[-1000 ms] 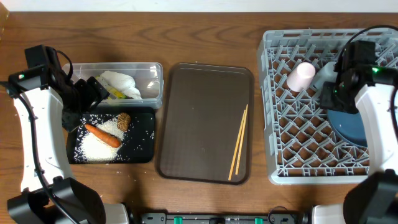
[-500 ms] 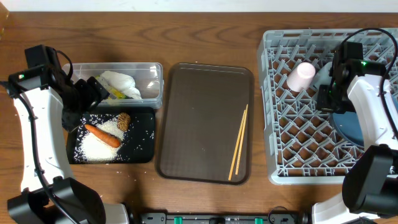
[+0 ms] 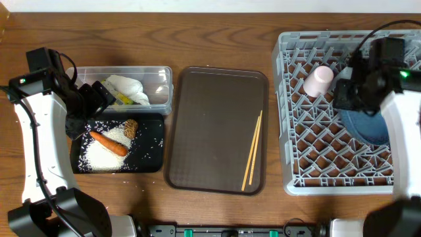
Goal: Sort waste into correct bins and load items into the dishwasher rack
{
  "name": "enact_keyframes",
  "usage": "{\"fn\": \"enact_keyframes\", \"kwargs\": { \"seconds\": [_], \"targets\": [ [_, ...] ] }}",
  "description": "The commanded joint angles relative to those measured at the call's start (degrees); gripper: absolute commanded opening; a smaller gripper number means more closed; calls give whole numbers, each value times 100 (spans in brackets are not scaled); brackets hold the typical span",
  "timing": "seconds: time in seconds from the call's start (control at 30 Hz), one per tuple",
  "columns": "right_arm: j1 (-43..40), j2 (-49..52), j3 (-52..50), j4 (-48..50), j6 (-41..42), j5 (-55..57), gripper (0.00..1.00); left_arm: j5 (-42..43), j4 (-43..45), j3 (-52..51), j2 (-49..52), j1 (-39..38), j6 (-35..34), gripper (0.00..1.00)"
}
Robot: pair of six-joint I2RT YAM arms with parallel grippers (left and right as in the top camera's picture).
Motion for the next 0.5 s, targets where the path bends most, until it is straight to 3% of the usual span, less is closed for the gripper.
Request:
{"fn": "enact_keyframes", "kwargs": {
  "seconds": [0.0, 0.2, 0.47],
  "targets": [
    [-140, -605, 177, -48, -273, -866, 1, -35, -15, 2, -85, 24, 9, 98],
    [-437, -1174, 173, -225, -809, -2402, 1, -35, -17, 4, -85, 26, 9, 98],
    [-833, -1049, 68, -317, -1714, -4216, 1, -35, -15, 2, -85, 26, 11, 98]
  ]
}}
